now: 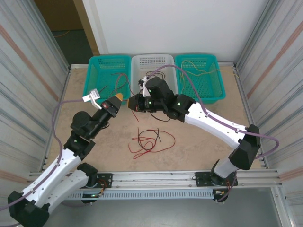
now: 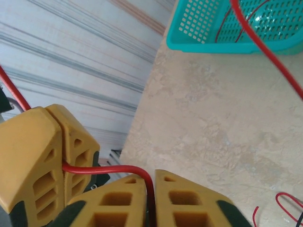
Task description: Untangle the cables
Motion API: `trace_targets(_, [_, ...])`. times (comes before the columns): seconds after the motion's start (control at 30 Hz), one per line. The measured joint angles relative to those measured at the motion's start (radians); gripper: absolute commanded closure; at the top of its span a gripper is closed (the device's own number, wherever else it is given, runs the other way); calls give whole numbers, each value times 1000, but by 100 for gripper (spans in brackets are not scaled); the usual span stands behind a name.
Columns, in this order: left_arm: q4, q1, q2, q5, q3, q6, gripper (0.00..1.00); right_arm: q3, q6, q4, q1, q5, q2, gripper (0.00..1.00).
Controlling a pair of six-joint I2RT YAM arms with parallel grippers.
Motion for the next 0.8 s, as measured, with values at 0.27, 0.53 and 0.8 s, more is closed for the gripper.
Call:
trace_targets(0.27, [-184, 102, 18, 34, 97, 30, 100, -23, -44, -92, -80, 15, -37, 53])
trace_targets(0.53, [-425, 274, 151, 179, 296, 83, 100, -65, -127, -217, -237, 56, -159, 36])
trace_targets(0.8, [-493, 456, 481, 337, 528, 89, 100, -145, -160, -273, -255, 77, -219, 38])
